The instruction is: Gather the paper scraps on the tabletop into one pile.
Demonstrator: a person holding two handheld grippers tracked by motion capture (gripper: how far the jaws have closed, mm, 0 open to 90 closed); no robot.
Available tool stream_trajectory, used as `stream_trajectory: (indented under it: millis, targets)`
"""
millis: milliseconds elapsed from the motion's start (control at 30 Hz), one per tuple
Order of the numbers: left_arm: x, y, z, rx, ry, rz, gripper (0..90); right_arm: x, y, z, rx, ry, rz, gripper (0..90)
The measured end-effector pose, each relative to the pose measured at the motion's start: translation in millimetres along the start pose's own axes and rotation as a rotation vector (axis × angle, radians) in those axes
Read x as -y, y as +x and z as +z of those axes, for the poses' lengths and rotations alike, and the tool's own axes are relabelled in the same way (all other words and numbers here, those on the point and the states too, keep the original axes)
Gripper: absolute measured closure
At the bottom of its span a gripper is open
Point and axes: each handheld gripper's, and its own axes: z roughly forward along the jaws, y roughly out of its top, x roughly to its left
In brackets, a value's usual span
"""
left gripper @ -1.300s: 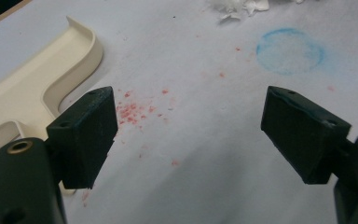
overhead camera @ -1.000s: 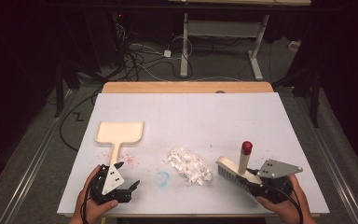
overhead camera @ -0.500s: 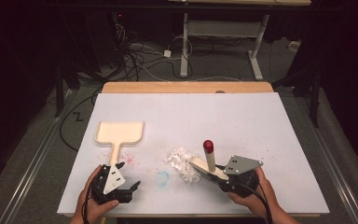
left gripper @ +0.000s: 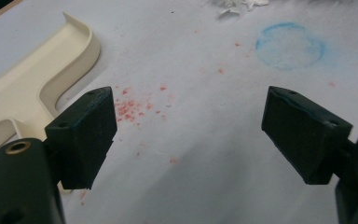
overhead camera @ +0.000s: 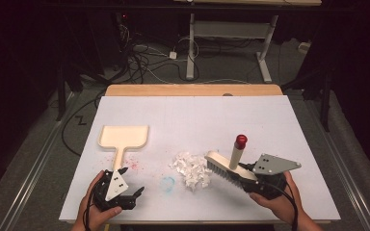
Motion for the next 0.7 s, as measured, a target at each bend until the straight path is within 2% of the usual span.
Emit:
stream_trajectory:
  millis: [67,133,233,367,500,600,667,700]
  targets:
    - [-0.2,-0.3,0.3,0.000,0.002,0.000,17.2,-0.7,0.6,-5.6,-0.017,-0.020,-0.010,67.7]
    - [-0.2,-0.6,0.4,0.000,0.002,0.002,17.2,-1.9,3.6,-9.1,-0.049,-0.016,-0.025,67.7]
    - [0.4,0.0,0.1,0.001,0.004,0.000,17.2,-1.2,12.1,-9.5,-0.123,-0.005,-0.058,67.7]
    - [0.8,0.2,0.4,0.002,0.005,-0.004,17.2,2.5,27.1,-0.6,-0.227,0.029,-0.100,67.7]
    - [0.4,-0.5,0.5,0.006,0.006,0.002,17.2,7.5,35.3,17.5,-0.287,0.073,-0.122,67.7]
    - [0.7,-0.4,0.9,0.008,0.007,0.001,17.2,11.0,35.5,32.1,-0.269,0.104,-0.134,67.7]
    - [0.9,-0.2,1.5,0.009,0.006,0.000,17.2,8.8,31.3,37.6,-0.241,0.097,-0.115,67.8]
    - [0.9,-0.1,2.0,0.010,0.007,-0.001,17.2,6.9,29.2,40.6,-0.224,0.099,-0.125,67.8]
